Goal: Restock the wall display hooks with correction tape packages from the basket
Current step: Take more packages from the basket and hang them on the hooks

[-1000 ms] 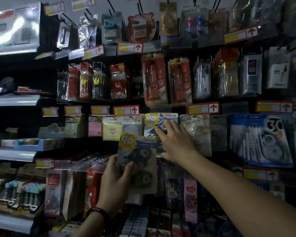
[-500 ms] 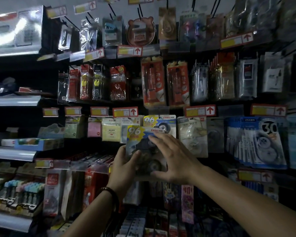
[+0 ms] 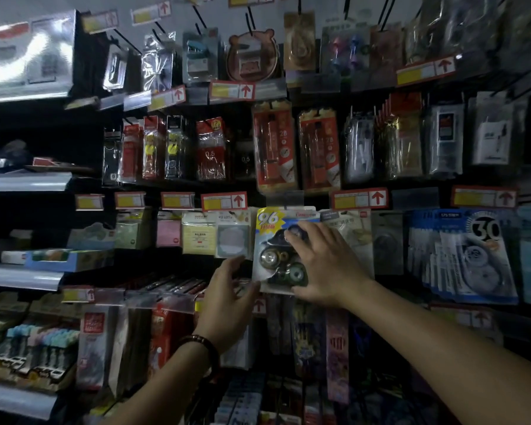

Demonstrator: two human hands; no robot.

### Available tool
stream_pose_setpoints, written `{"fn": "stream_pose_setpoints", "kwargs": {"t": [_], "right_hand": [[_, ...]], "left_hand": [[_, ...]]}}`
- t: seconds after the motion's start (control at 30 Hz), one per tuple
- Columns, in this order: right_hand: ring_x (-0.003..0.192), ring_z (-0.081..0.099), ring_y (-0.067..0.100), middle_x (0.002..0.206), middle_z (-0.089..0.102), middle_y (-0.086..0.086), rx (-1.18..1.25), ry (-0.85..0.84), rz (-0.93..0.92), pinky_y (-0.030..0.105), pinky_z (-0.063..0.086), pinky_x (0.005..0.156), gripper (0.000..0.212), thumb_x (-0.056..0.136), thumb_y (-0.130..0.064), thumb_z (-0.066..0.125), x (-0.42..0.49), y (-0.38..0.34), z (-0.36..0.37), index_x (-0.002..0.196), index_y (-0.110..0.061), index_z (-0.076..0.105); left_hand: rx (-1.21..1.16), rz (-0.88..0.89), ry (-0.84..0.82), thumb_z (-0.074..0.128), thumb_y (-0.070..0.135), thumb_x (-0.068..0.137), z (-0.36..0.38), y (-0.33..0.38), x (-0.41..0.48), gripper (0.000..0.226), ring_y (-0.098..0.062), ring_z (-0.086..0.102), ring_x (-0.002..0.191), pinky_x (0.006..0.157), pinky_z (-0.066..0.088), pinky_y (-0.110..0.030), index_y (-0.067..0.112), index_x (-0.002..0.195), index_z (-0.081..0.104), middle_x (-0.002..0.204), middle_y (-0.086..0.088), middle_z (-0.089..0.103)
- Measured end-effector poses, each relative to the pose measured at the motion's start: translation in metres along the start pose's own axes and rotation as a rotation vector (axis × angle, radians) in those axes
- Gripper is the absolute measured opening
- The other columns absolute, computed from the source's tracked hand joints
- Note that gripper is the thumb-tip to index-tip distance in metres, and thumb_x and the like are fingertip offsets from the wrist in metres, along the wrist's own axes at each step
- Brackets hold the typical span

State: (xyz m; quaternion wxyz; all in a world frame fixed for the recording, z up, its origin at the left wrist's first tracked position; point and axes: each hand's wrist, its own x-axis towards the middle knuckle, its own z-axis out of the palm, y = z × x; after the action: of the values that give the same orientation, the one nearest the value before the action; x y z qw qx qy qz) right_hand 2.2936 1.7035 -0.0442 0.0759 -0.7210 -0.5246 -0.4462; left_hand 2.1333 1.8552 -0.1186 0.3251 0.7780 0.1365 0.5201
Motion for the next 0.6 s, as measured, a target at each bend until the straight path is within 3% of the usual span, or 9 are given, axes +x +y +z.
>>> {"fn": "stream_pose_setpoints", "kwargs": {"t": [0.1, 0.17, 0.23, 0.33, 0.47, 0.6], "right_hand": [[0.148, 0.031, 0.037, 0.162, 0.032, 0.018, -0.072, -0.033, 0.009, 0.052, 0.032, 0.121, 0.117, 0.067, -0.064, 0.079, 0.009, 0.003, 0.000, 0.162, -0.017, 0.031], [0.151, 0.028, 0.037, 0.166, 0.027, 0.018, -0.096, -0.042, 0.002, 0.052, 0.031, 0.121, 0.115, 0.070, -0.060, 0.079, 0.013, 0.003, -0.001, 0.163, -0.017, 0.028], [0.153, 0.023, 0.036, 0.168, 0.022, 0.016, -0.092, -0.055, 0.015, 0.053, 0.027, 0.122, 0.114, 0.074, -0.061, 0.077, 0.016, 0.002, -0.002, 0.165, -0.019, 0.022], [0.152, 0.022, 0.034, 0.166, 0.025, 0.014, -0.075, -0.061, 0.031, 0.052, 0.027, 0.123, 0.114, 0.073, -0.068, 0.073, 0.019, 0.000, -0.001, 0.164, -0.019, 0.024], [0.149, 0.025, 0.032, 0.162, 0.030, 0.011, -0.030, -0.054, 0.038, 0.051, 0.028, 0.121, 0.114, 0.068, -0.077, 0.066, 0.018, -0.002, -0.006, 0.161, -0.020, 0.031], [0.152, 0.018, 0.031, 0.167, 0.022, 0.011, -0.014, -0.075, 0.033, 0.050, 0.020, 0.124, 0.114, 0.072, -0.074, 0.066, 0.018, -0.001, -0.012, 0.164, -0.022, 0.022]], "left_hand": [[0.168, 0.130, -0.056, 0.072, 0.030, 0.096, 0.000, 0.008, 0.000, 0.056, -0.012, 0.053, 0.137, 0.114, 0.045, -0.031, 0.029, 0.148, 0.050, 0.150, 0.007, 0.051], [0.237, 0.151, -0.135, 0.071, 0.029, 0.097, 0.001, 0.013, -0.001, 0.063, -0.013, 0.039, 0.150, 0.119, 0.037, -0.026, 0.031, 0.154, 0.044, 0.164, 0.007, 0.038], [0.293, 0.152, -0.189, 0.070, 0.032, 0.098, 0.002, 0.016, 0.000, 0.069, -0.012, 0.025, 0.158, 0.124, 0.031, -0.030, 0.036, 0.159, 0.036, 0.173, 0.009, 0.020], [0.334, 0.189, -0.230, 0.070, 0.031, 0.098, 0.006, 0.019, 0.001, 0.074, -0.011, 0.012, 0.161, 0.129, 0.023, -0.036, 0.040, 0.160, 0.031, 0.175, 0.011, 0.010], [0.383, 0.217, -0.272, 0.068, 0.034, 0.100, 0.010, 0.025, 0.000, 0.074, -0.013, 0.009, 0.161, 0.126, 0.020, -0.034, 0.038, 0.161, 0.028, 0.175, 0.011, 0.009], [0.444, 0.219, -0.293, 0.066, 0.037, 0.100, 0.010, 0.029, -0.002, 0.071, -0.018, 0.006, 0.161, 0.125, 0.020, -0.038, 0.038, 0.160, 0.028, 0.175, 0.009, 0.001]]}}
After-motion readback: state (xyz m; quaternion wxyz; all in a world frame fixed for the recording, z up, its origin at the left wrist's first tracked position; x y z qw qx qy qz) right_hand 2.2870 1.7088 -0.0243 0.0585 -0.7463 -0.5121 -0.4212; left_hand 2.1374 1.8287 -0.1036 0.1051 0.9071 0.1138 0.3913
